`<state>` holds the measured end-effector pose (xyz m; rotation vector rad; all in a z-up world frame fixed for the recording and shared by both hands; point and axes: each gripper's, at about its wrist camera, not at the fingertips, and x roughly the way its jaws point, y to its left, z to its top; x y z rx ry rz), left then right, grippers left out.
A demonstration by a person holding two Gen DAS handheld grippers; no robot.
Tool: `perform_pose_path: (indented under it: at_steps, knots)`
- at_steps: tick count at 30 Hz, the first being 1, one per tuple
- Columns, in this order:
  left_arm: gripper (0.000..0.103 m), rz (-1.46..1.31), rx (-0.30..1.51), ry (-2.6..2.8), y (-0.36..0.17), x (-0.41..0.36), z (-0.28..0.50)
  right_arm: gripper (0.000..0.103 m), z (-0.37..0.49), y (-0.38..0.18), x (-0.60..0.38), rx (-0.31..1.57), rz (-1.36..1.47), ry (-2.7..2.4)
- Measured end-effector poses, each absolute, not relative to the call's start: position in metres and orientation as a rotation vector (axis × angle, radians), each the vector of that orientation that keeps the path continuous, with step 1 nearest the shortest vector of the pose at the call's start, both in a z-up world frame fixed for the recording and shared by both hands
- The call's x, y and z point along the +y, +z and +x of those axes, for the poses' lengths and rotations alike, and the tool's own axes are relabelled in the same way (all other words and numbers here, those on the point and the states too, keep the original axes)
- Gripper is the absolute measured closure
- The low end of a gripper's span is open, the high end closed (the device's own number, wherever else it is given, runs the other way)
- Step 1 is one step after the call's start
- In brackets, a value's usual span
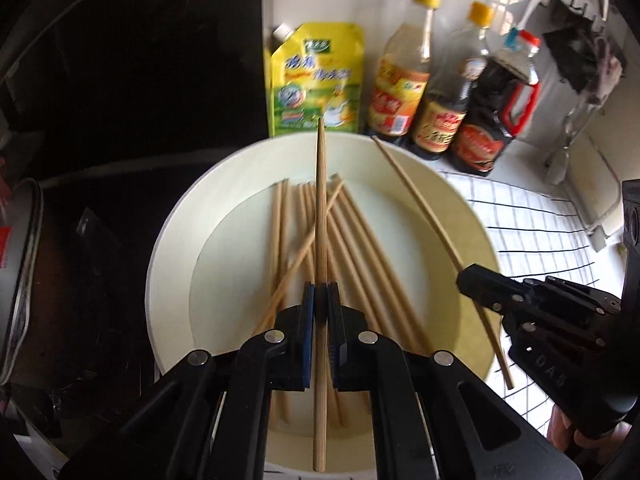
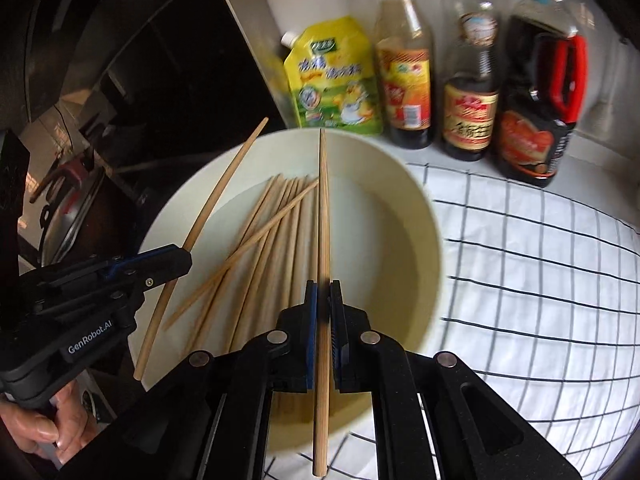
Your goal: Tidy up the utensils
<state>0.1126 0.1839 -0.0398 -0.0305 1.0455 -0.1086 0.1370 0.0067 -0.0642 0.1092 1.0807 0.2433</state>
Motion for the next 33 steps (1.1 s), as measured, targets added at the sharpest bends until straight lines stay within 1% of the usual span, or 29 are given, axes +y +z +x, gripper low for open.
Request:
perform_pose_path:
  at_steps: [6,9,10,11,12,13,14,15,18,20,22,25,29,33]
  knots:
    - [0.096,-0.028,1.105,-0.107,-0.063,0.188,0.125,0.097,0.153,-0.080,0.021,1.129,0.103,0.238]
    - [0.095,-0.025,1.118,-0.105,-0.066,0.189,0.128,0.097,0.157,-0.083,0.022,1.140,0.114,0.242]
    - [0.090,-0.023,1.116,-0.091,-0.065,0.191,0.128,0.097,0.157,-0.083,0.020,1.140,0.116,0.234]
    - [0.079,-0.024,1.113,-0.084,-0.063,0.192,0.127,0.097,0.155,-0.082,0.017,1.131,0.120,0.224]
    - [0.071,-0.029,1.104,-0.075,-0.061,0.195,0.125,0.096,0.154,-0.080,0.016,1.117,0.121,0.225]
    - [0.052,-0.035,1.092,-0.067,-0.057,0.198,0.123,0.096,0.152,-0.078,0.014,1.109,0.123,0.220]
    - [0.044,-0.041,1.074,-0.059,-0.054,0.201,0.121,0.096,0.151,-0.076,0.011,1.103,0.121,0.215]
    - [0.044,-0.044,1.064,-0.052,-0.051,0.203,0.120,0.096,0.148,-0.073,0.009,1.097,0.118,0.210]
    - [0.044,-0.047,1.061,-0.028,-0.046,0.207,0.116,0.089,0.142,-0.067,0.003,1.081,0.128,0.201]
    - [0.036,-0.060,1.059,-0.016,-0.042,0.210,0.114,0.086,0.139,-0.063,0.001,1.075,0.132,0.195]
    - [0.033,-0.073,1.050,-0.001,-0.038,0.212,0.111,0.084,0.134,-0.061,0.000,1.075,0.128,0.190]
    - [0.031,-0.076,1.031,0.012,-0.030,0.212,0.106,0.080,0.128,-0.056,-0.002,1.072,0.120,0.186]
    - [0.025,-0.073,1.012,0.014,-0.020,0.211,0.099,0.076,0.121,-0.048,-0.001,1.055,0.109,0.184]
    - [0.021,-0.070,1.000,0.013,-0.013,0.208,0.093,0.068,0.116,-0.043,0.001,1.039,0.106,0.183]
